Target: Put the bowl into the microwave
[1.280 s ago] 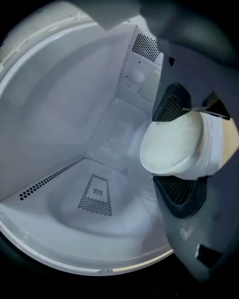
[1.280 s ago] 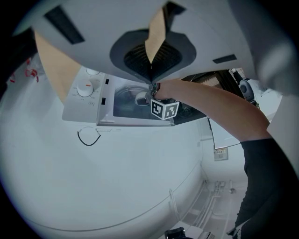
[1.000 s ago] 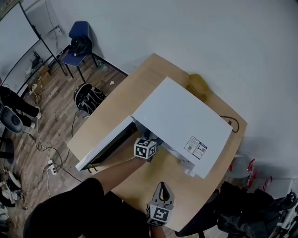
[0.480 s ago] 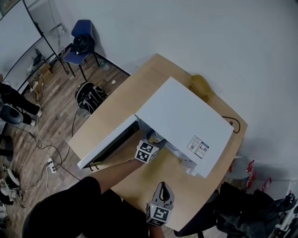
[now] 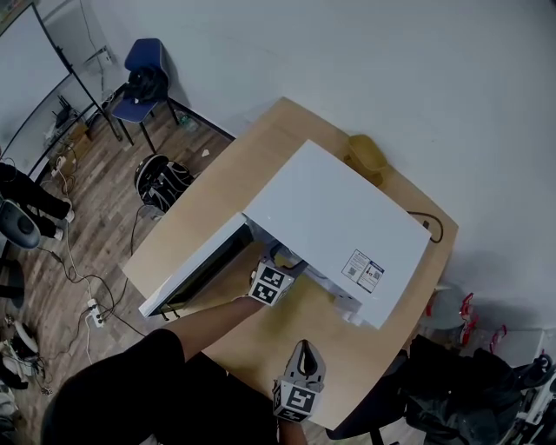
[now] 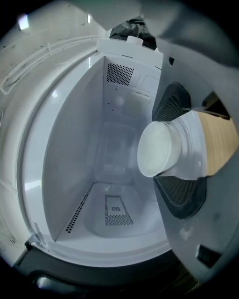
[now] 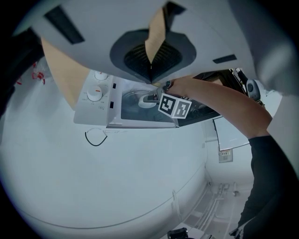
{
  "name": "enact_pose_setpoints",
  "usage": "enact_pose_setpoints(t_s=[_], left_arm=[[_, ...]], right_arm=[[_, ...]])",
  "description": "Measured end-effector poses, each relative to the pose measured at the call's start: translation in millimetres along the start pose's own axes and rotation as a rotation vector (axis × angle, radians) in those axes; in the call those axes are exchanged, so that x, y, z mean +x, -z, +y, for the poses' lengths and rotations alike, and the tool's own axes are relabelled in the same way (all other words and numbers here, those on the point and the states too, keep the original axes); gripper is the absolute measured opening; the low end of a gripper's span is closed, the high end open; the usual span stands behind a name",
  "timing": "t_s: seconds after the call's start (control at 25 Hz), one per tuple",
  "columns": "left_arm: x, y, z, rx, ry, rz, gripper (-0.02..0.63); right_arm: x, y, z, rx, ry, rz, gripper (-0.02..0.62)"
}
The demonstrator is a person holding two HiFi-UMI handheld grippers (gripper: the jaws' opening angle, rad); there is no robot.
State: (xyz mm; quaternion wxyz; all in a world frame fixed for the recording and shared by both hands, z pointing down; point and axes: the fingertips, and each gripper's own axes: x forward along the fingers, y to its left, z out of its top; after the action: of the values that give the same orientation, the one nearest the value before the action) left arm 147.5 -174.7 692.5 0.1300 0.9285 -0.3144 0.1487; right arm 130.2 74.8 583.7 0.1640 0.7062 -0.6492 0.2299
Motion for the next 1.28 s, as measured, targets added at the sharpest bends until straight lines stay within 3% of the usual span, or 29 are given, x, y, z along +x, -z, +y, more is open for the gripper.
enact_pose_setpoints(t_s=[0.48, 0.68, 0.92, 1.28], left_arm=[[36, -18, -7, -0.003, 0.007, 0.008, 0.339], [27, -12, -5, -0.017, 0.013, -0.007, 0.339], [-17, -15, -17, -0.074, 0.045, -0.013, 0.339], [-162, -32, -61, -0.146, 0.245, -0.051, 0.337]], right_arm=[[3, -15, -20, 0.023, 0.021, -0.012, 0.060], [1, -5, -28, 0.011, 0.036, 0.000, 0.060], [-7, -2, -24, 0.034, 0.063, -0.018, 0.060], [-46, -7, 12, 0.048, 0.130, -0.090, 0.060]])
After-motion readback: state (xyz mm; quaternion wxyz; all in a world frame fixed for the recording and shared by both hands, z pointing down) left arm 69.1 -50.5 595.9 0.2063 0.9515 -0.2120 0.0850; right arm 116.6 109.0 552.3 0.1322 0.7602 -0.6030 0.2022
